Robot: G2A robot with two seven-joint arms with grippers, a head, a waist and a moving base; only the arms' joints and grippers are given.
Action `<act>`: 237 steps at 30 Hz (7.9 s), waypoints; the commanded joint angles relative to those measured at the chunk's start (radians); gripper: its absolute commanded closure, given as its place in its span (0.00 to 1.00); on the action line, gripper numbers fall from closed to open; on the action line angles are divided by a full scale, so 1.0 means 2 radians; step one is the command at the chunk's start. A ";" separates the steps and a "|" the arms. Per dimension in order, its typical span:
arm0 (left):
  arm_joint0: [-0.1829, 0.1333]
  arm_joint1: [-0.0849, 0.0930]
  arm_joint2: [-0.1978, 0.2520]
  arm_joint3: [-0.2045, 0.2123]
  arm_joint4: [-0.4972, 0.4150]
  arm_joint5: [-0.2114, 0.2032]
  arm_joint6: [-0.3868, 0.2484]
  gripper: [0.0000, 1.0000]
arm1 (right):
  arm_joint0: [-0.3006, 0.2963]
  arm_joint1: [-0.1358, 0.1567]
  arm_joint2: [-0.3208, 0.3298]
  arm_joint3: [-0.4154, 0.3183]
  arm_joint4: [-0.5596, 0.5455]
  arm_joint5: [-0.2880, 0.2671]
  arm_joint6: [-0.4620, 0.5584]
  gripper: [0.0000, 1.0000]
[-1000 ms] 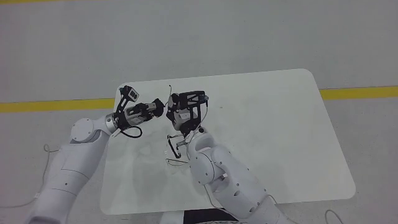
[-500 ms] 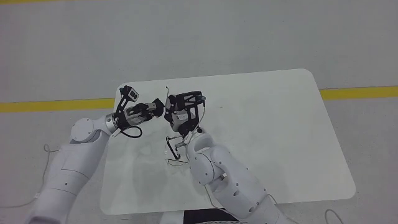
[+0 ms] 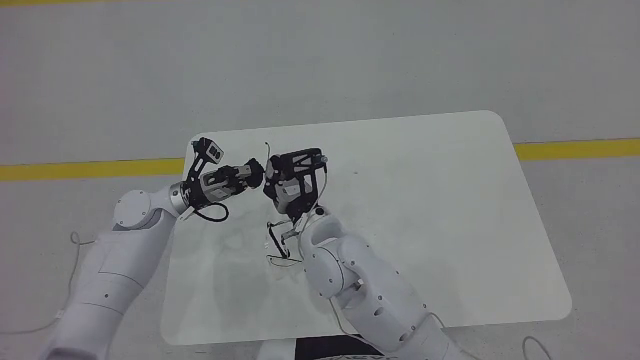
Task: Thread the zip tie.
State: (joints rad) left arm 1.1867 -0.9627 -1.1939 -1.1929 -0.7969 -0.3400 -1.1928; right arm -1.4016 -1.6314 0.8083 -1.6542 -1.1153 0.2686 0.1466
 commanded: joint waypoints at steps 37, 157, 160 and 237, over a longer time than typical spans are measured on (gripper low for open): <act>0.000 0.000 0.000 0.000 0.000 0.000 0.000 1.00 | 0.011 -0.003 -0.002 0.000 -0.007 -0.007 0.002 0.66; -0.014 -0.037 0.053 0.073 -0.291 0.178 -0.099 1.00 | 0.044 -0.003 0.100 0.178 0.878 -0.210 0.247 0.67; -0.014 -0.037 0.053 0.073 -0.291 0.178 -0.099 1.00 | 0.046 -0.002 0.097 0.183 0.881 -0.208 0.246 0.75; -0.014 -0.037 0.053 0.073 -0.291 0.178 -0.099 1.00 | 0.046 0.027 0.094 0.183 0.794 -0.190 0.177 1.00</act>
State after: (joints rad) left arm 1.1590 -1.0365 -1.0885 -1.0460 -1.3799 0.0159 -1.3900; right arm -1.3103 -1.5778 0.9974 -1.2887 0.4769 -0.1116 0.5028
